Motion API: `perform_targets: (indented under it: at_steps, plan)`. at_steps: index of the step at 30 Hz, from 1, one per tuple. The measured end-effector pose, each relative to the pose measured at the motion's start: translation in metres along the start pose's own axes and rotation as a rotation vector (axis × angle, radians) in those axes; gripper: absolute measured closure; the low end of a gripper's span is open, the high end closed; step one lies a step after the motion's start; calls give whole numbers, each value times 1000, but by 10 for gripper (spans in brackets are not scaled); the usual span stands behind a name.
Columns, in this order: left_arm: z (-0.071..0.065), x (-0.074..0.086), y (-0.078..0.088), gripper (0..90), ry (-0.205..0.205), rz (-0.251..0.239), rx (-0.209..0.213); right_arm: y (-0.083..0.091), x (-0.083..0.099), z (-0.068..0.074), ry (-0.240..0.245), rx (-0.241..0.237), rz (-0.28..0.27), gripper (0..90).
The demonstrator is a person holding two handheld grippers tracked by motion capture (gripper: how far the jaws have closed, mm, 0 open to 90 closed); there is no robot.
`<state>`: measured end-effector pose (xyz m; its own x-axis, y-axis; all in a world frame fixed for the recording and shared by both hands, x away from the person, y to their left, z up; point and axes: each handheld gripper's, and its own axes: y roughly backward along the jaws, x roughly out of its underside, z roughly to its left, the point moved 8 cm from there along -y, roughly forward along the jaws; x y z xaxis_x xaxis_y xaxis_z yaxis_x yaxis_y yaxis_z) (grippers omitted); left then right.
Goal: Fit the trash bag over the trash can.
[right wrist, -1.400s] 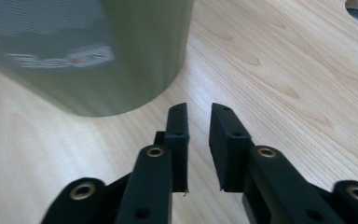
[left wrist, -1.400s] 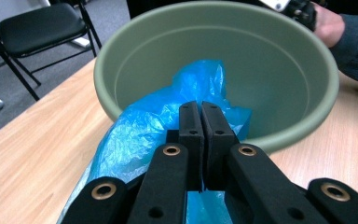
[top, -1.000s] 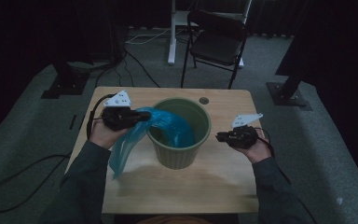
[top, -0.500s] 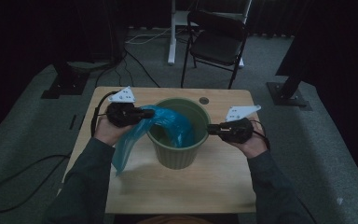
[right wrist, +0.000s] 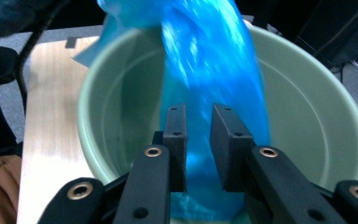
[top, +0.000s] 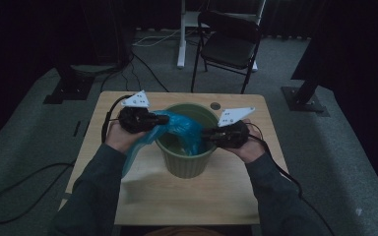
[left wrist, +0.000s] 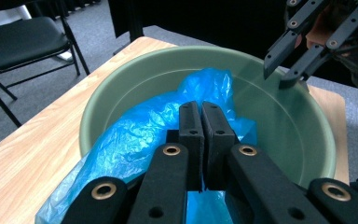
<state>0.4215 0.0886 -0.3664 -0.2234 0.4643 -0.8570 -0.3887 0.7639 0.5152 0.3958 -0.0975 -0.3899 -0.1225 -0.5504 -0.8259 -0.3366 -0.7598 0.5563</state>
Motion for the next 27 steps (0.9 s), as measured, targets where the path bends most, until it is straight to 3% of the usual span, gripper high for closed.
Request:
perform_targets:
  at_steps: [12, 15, 17, 18, 22, 27]
  plan:
    - [-5, -5, -4, 881, 14, -21, 34, -24, -23, 10, 58, 14, 14, 670]
    - [-5, -5, -4, 881, 22, -25, 41, -32, -26, 9, 65, 34, 23, 745]
    - [-5, -5, -4, 881, 24, -25, 42, -32, -26, 9, 65, 34, 23, 745]
    - [-4, -4, -4, 881, 31, -23, 43, -33, -26, 6, 72, 64, 34, 897]
    - [-2, -2, -2, 880, 36, -22, 36, -28, -26, 3, 65, 81, 25, 900]
    - [6, 5, 0, 877, 56, -15, 19, -12, -21, -3, 21, 87, -8, 900]
